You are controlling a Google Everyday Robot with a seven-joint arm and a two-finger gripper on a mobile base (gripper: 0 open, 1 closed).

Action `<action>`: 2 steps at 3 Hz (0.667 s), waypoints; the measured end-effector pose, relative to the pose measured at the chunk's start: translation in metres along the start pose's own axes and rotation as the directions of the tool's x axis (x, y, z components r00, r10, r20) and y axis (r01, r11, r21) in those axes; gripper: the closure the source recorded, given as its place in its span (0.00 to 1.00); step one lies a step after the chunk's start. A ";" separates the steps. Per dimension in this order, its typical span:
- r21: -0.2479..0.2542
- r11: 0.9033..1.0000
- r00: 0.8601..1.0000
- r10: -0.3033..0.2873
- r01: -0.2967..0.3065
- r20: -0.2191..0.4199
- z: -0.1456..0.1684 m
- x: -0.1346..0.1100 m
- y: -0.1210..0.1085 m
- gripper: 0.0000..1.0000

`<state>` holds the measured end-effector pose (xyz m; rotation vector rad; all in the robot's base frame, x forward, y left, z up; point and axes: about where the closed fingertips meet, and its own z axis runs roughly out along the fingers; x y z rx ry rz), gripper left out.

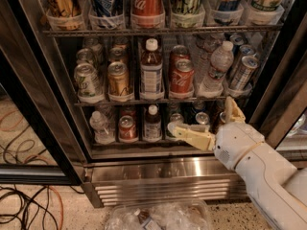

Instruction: Pick blue plastic bottle from middle shelf of fridge

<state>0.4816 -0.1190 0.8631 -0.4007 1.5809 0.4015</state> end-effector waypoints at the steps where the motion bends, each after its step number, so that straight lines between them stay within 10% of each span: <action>1: 0.000 1.000 1.000 0.000 0.000 0.000 0.000 0.000 0.000 0.00; 2: -0.016 1.000 1.000 -0.026 0.026 0.004 0.001 -0.001 0.002 0.00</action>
Offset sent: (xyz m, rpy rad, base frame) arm -0.0030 -0.0042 0.0051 -0.0454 -0.0332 0.0367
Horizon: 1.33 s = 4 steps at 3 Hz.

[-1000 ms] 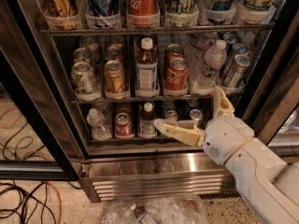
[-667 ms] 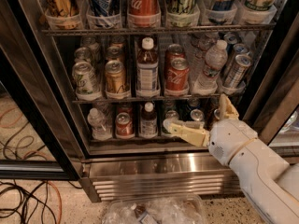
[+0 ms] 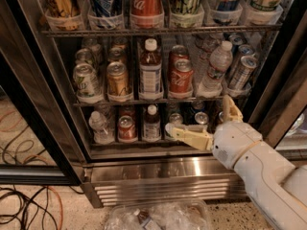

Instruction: Pick blue plastic bottle from middle shelf of fridge

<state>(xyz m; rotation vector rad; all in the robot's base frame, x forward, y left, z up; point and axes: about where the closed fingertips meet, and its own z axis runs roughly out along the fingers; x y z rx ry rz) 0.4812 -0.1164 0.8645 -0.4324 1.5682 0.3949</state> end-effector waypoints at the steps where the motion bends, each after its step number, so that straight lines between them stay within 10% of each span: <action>1: -0.025 0.999 0.999 -0.044 0.044 -0.006 0.011 0.002 0.005 0.00; 4: -0.003 0.999 0.997 -0.037 0.037 0.065 0.028 0.005 0.007 0.00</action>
Offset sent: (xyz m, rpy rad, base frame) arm 0.0330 0.0403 -0.0256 -0.0627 -0.0760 -0.0040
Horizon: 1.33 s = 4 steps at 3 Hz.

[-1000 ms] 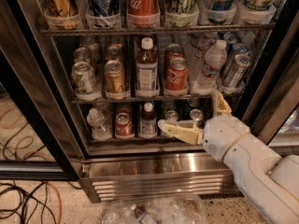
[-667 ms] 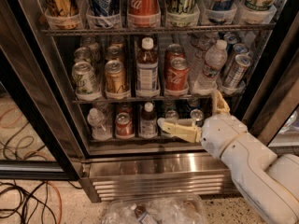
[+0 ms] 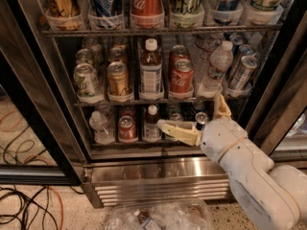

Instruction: Pick blue plastic bottle from middle shelf of fridge

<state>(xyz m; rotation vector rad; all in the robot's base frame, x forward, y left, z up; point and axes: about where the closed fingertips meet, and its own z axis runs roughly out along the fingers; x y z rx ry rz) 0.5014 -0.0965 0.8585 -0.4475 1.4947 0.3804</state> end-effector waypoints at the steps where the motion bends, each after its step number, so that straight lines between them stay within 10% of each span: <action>1: -0.010 1.000 1.000 -0.007 0.007 0.003 0.014 0.006 0.013 0.00; 4: -0.060 0.989 0.991 -0.132 0.133 0.016 0.072 0.013 0.052 0.00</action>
Offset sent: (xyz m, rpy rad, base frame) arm 0.0464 0.0931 -0.0368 -0.0261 0.0129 0.0012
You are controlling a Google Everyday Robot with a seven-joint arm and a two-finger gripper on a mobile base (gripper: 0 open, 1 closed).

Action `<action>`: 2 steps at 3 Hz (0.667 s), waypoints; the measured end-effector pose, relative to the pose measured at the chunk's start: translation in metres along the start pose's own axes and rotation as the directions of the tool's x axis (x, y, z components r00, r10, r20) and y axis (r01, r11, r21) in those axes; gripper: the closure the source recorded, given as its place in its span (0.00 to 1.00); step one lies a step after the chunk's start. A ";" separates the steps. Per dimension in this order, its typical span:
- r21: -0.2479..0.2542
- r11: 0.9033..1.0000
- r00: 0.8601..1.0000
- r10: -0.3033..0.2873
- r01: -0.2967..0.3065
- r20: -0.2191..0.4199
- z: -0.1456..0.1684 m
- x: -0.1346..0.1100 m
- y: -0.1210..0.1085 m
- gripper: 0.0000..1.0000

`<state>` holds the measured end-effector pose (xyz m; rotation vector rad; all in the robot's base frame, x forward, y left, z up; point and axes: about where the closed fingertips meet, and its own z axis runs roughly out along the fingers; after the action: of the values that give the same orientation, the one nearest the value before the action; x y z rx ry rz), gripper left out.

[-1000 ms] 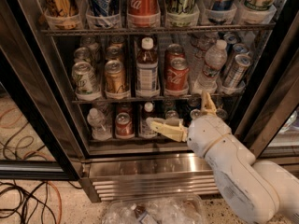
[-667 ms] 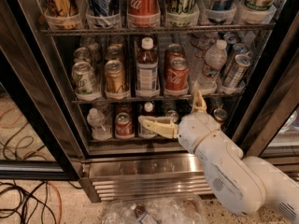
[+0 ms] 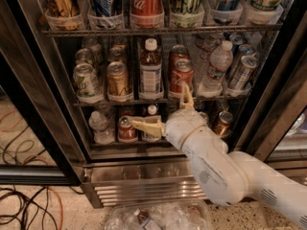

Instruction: Pick blue plastic bottle from middle shelf of fridge

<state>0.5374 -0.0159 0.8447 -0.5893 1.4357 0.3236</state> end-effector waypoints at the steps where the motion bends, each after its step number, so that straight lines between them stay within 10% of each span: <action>1: -0.030 0.997 0.997 -0.066 0.067 0.038 0.017 -0.008 0.017 0.00; 2: -0.050 0.993 0.993 -0.109 0.111 0.054 0.018 -0.012 0.024 0.00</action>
Offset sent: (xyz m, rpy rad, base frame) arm 0.0035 0.0221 0.0045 -0.0345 -0.0563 0.0315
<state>0.5378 0.0158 0.8525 -0.6957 1.3431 0.2879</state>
